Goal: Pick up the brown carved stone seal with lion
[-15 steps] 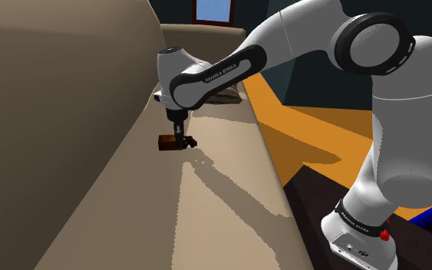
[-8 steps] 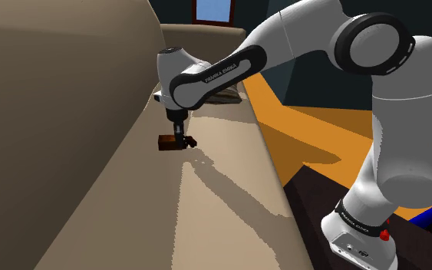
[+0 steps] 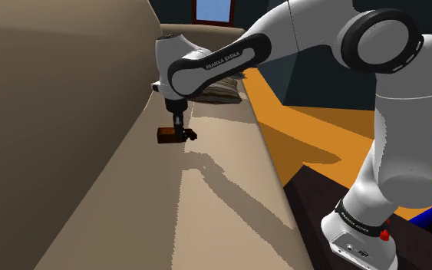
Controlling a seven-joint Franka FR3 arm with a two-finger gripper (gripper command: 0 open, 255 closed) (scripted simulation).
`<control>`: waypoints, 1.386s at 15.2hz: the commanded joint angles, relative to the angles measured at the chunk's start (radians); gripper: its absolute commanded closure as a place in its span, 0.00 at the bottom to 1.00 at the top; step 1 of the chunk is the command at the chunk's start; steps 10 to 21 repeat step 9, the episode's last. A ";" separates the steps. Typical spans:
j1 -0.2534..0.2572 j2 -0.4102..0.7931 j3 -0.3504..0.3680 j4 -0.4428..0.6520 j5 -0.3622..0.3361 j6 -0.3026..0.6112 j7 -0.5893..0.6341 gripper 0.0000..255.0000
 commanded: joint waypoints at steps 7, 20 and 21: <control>-0.001 -0.033 0.005 0.062 0.013 -0.094 -0.014 1.00; -0.001 -0.034 0.005 0.063 0.013 -0.095 -0.015 1.00; -0.001 -0.034 0.005 0.063 0.013 -0.095 -0.015 1.00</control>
